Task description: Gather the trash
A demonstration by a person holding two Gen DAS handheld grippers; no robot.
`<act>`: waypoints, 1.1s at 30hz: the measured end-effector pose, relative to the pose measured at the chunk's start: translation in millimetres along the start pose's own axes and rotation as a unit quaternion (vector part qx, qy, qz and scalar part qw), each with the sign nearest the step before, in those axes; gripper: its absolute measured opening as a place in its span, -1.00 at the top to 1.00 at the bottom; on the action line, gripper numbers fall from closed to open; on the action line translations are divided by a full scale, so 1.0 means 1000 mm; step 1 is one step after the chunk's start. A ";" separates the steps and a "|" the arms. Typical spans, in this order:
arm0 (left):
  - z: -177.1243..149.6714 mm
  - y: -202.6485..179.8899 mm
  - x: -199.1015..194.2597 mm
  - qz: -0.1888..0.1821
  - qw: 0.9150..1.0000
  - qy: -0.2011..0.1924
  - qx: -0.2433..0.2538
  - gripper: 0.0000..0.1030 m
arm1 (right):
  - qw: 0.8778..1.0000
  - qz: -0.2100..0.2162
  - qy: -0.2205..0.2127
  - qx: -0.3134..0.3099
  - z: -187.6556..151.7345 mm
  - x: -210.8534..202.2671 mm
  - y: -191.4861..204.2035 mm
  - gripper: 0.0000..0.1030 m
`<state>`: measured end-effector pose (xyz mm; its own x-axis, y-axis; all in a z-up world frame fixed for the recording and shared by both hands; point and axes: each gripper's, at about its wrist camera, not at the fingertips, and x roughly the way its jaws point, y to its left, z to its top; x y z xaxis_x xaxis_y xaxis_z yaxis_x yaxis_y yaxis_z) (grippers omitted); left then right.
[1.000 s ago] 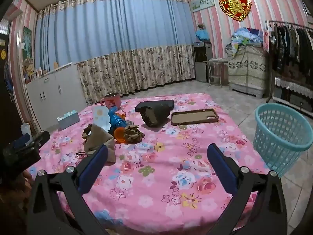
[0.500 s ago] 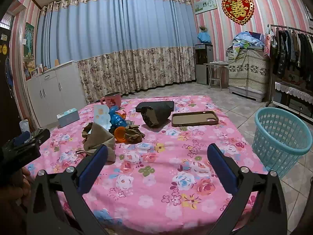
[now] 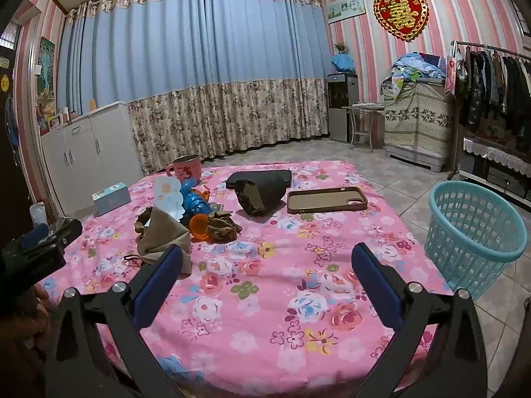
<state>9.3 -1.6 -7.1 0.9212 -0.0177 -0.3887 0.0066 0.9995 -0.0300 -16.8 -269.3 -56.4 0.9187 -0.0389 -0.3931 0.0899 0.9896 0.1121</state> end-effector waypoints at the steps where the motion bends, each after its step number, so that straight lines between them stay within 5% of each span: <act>1: 0.000 0.000 0.000 -0.001 1.000 0.000 -0.001 -0.90 | 1.000 0.000 0.000 -0.001 0.000 0.000 0.000 -0.92; 33: -0.001 -0.003 -0.001 -0.004 1.000 0.003 0.003 -0.90 | 1.000 0.001 0.003 0.001 -0.002 0.001 0.001 -0.92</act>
<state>8.2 -5.0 -7.3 0.9190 -0.0248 -0.3935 0.0157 0.9995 -0.0264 -16.8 -268.3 -58.3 0.9166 -0.0367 -0.3982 0.0894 0.9894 0.1144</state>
